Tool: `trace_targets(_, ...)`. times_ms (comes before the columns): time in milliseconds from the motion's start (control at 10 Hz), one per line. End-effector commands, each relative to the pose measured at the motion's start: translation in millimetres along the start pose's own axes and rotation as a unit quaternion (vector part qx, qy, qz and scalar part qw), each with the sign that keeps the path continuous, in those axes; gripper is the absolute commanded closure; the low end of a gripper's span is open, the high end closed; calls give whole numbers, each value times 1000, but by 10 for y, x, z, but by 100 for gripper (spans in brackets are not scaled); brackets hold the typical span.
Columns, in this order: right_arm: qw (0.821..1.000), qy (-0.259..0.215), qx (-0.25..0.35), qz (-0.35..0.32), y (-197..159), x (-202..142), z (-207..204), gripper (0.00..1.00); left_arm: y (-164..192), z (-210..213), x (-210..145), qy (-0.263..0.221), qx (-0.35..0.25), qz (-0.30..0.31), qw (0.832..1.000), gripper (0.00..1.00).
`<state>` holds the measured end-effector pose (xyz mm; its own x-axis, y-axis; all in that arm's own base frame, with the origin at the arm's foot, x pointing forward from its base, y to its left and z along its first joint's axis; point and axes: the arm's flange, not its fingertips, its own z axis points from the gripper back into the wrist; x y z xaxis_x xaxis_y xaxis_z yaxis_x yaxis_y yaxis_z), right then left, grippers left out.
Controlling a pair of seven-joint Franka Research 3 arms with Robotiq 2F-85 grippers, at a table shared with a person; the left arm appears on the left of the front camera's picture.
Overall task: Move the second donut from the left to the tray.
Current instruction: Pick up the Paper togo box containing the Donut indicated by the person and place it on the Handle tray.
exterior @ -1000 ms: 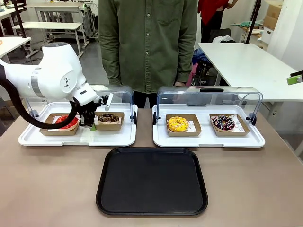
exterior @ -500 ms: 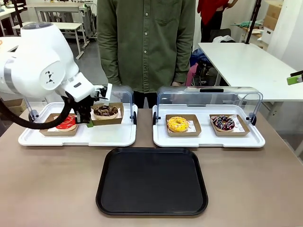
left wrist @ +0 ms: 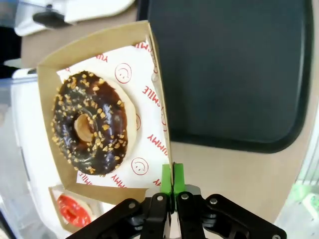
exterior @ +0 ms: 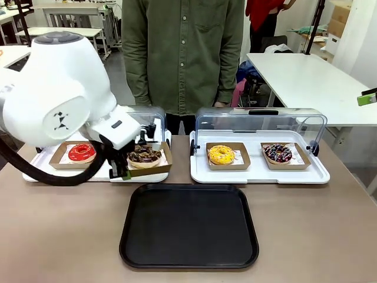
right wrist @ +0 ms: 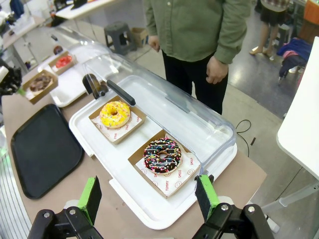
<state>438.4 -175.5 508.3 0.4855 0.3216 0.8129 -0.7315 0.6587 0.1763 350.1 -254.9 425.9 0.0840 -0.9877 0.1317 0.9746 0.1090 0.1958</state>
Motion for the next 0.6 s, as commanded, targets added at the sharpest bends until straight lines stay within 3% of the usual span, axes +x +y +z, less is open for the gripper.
trace_targets(0, 1000, -6, 0, -4, 37, 14, -13, 0, -230, -39, 157, 0, 11, -3, 1000, 98)
trace_targets(500, 1000, -6, 0, -4, 37, 14, -13, 0, -967, -177, 624, -24, 40, -53, 998, 98)
